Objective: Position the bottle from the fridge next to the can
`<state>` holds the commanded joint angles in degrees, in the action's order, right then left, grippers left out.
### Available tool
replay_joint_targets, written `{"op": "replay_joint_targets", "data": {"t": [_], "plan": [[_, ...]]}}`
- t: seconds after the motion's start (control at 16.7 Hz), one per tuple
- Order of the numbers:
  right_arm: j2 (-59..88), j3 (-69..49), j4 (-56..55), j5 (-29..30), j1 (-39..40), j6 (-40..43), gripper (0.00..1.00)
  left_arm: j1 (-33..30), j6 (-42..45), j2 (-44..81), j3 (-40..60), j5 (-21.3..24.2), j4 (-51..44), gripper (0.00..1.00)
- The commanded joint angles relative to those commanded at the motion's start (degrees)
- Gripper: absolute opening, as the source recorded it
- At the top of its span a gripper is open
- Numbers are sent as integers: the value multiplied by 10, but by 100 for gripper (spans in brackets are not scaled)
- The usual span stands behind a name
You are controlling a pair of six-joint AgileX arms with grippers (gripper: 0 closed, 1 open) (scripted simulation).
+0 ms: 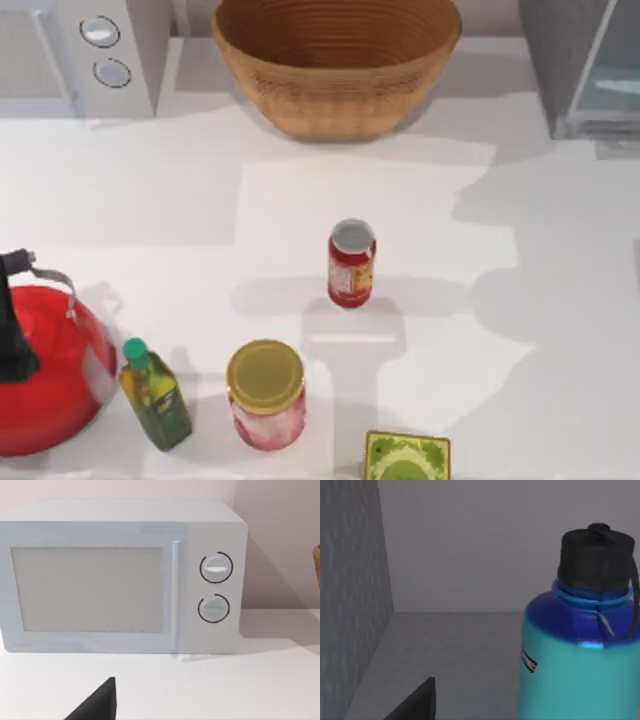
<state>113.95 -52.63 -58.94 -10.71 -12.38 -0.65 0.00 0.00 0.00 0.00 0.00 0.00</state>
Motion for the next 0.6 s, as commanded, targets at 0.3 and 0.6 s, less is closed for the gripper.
{"op": "replay_joint_targets", "data": {"t": [0.3, 0.6], "plan": [[130, -72, -80, -12, -16, 0, 100, 0, 0, 0, 0, 0, 0, 100], [139, -78, -86, -13, -17, 1, 100, 0, 0, 0, 0, 0, 0, 100]]}}
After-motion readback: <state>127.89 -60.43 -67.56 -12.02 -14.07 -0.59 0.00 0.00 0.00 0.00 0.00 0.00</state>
